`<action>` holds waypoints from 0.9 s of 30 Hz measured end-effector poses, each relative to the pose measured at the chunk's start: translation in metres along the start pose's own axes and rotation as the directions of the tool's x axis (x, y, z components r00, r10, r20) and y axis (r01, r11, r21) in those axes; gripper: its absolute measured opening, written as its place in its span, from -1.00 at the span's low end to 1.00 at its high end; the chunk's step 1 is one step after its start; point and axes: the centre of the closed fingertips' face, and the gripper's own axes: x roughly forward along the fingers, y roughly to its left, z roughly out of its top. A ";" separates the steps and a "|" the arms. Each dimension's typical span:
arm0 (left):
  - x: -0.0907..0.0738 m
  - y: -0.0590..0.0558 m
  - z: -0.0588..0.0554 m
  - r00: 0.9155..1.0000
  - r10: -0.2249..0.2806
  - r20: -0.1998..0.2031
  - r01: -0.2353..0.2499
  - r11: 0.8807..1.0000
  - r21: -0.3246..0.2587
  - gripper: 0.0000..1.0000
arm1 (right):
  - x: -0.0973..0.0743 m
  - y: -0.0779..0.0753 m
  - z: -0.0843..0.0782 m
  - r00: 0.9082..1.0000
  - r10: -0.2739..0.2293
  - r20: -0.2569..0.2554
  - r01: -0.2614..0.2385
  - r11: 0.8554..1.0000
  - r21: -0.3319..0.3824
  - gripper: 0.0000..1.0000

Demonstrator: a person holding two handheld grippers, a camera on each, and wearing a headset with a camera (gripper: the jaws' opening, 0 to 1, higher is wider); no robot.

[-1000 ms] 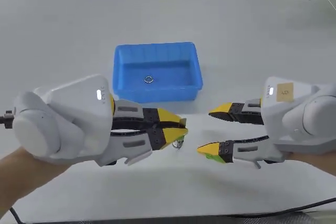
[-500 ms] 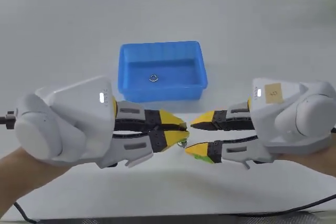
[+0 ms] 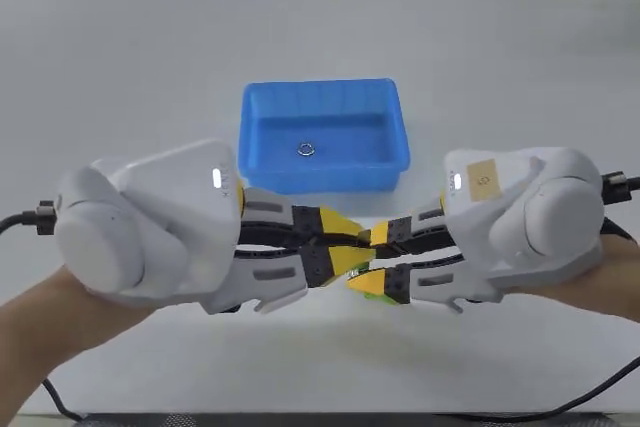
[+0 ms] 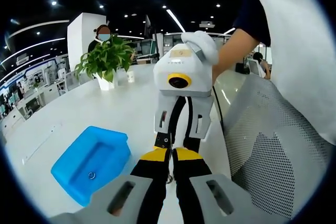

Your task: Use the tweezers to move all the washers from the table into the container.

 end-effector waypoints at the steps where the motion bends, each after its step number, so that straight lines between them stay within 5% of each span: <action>1: 0.001 0.000 0.001 1.000 0.000 0.001 0.000 1.000 0.000 -0.87 | 0.000 0.000 -0.002 1.000 0.003 -0.009 -0.003 1.000 -0.007 -0.70; 27: 0.003 0.003 0.001 1.000 0.000 -0.016 0.000 1.000 -0.001 -0.86 | 0.004 -0.002 -0.006 0.999 0.028 -0.045 -0.030 0.998 -0.055 -0.81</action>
